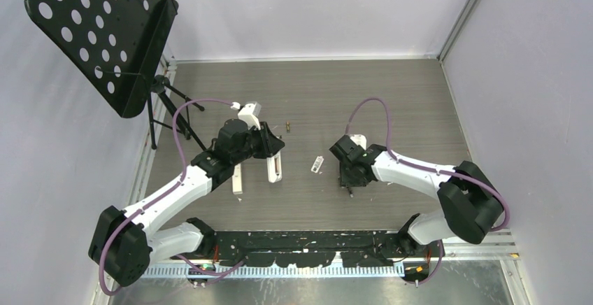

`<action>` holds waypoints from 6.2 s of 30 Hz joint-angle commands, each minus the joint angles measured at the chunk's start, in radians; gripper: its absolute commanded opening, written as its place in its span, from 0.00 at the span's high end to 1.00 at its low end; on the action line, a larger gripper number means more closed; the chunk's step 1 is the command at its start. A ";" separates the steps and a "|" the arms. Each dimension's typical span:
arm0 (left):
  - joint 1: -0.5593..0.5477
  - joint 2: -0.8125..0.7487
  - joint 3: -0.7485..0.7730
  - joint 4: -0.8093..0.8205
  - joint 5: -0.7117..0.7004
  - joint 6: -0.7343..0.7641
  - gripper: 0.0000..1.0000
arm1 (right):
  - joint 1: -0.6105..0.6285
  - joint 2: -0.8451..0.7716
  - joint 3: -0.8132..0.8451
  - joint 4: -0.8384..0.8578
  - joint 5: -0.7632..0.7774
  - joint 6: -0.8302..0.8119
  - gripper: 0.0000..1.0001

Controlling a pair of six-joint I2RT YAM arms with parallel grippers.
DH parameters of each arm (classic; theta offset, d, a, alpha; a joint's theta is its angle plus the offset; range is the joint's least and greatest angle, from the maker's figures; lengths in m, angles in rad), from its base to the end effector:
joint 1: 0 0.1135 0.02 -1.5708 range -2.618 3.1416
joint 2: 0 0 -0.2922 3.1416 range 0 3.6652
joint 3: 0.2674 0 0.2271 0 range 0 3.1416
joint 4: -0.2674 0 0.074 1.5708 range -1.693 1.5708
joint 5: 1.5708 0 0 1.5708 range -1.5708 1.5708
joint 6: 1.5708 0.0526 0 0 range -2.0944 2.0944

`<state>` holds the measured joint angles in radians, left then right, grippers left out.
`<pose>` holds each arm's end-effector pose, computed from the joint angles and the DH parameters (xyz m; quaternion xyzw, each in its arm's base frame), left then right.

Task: Load the batteries into the remote control
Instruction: Move the battery to the center of the board, then pick up the battery from the center of the board, then load the battery into the remote control.

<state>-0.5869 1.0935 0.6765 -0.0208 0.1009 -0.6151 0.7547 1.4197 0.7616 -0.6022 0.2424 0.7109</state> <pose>0.1842 -0.1289 0.2856 0.0152 0.8430 -0.3382 0.4180 0.1720 0.1444 0.1968 -0.0028 0.9809 0.0139 0.1940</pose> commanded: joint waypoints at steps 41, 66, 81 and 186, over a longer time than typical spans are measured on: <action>0.003 -0.070 -0.012 0.030 -0.032 0.038 1.00 | -0.262 0.026 -0.016 0.133 0.292 0.893 1.00; 0.024 -0.044 0.022 -0.009 -0.029 0.061 1.00 | -0.310 -0.275 -0.049 0.561 0.054 -0.404 0.24; 0.038 -0.099 0.060 -0.101 -0.023 0.081 1.00 | -0.301 -0.040 0.241 0.020 -0.099 -0.945 0.31; 0.130 0.045 -0.037 0.545 0.351 -0.224 1.00 | 0.179 -0.244 0.118 0.767 -0.114 -0.188 1.00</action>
<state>-0.4599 1.1549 0.6430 0.4118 0.4316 -0.8272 0.8948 1.2041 0.8524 0.0322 0.0029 0.4946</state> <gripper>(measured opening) 0.269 0.047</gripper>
